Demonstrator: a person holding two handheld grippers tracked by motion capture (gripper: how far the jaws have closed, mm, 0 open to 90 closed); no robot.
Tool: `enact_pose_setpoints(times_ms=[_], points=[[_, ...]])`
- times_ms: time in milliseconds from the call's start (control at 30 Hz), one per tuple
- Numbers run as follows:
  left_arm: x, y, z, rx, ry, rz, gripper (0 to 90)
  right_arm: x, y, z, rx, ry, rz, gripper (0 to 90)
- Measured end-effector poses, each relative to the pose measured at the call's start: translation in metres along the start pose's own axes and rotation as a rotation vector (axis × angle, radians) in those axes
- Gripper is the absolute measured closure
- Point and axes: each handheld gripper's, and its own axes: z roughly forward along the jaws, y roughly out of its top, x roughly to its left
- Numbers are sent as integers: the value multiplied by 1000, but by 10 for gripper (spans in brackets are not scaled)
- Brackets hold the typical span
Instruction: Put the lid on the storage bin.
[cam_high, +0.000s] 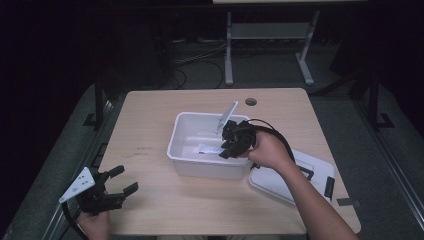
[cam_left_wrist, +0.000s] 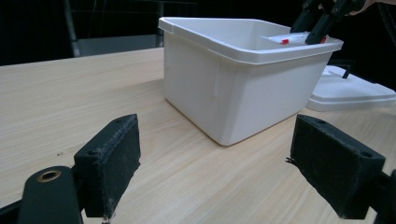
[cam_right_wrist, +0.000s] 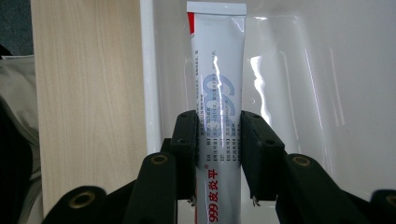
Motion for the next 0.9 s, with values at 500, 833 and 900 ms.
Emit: enact_pose_setpoints(times_ms=[500, 833, 900], points=[[0, 0, 0, 2, 0, 0, 157, -5, -2, 9, 24, 7, 12, 677], [0, 0, 0, 1, -1, 2, 157, -8, -3, 12, 32, 13, 19, 677], [0, 0, 0, 0, -1, 0, 157, -9, -5, 13, 18, 20, 30, 677]])
